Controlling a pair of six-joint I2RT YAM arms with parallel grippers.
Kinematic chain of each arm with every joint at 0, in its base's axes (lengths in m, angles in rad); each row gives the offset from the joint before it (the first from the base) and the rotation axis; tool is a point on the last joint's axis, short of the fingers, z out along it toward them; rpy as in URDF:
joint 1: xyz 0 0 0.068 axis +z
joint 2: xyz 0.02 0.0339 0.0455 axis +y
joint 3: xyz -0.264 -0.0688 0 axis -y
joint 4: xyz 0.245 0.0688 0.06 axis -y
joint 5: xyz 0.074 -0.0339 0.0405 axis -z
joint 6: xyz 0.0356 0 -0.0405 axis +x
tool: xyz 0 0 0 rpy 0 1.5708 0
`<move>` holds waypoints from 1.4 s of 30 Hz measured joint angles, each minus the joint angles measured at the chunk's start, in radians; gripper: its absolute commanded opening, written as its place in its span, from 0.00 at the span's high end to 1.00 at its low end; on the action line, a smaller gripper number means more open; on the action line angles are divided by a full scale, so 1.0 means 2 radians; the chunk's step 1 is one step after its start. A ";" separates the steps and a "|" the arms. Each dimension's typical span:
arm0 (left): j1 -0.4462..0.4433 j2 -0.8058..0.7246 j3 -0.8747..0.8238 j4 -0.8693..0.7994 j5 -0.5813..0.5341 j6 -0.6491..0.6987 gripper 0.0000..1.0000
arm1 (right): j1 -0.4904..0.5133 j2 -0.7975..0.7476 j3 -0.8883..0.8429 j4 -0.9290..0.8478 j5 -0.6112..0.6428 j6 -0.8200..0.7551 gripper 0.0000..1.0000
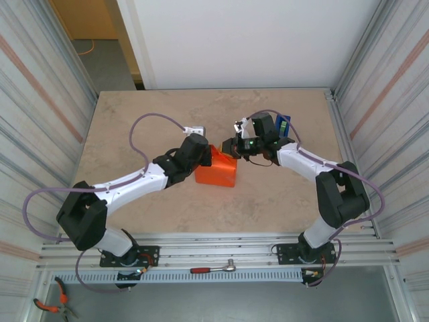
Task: Wrap the gift box in paper
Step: Fold the wrapping paper for the gift box.
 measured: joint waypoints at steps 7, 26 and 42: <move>0.000 -0.001 0.013 -0.022 0.011 0.001 0.75 | 0.000 -0.006 -0.018 0.025 -0.002 0.000 1.00; 0.164 0.074 0.239 -0.121 0.251 0.064 0.72 | 0.000 -0.011 -0.037 0.059 -0.002 0.000 1.00; 0.166 0.216 0.350 -0.299 0.367 0.155 0.78 | 0.000 -0.017 -0.045 0.069 0.000 0.000 1.00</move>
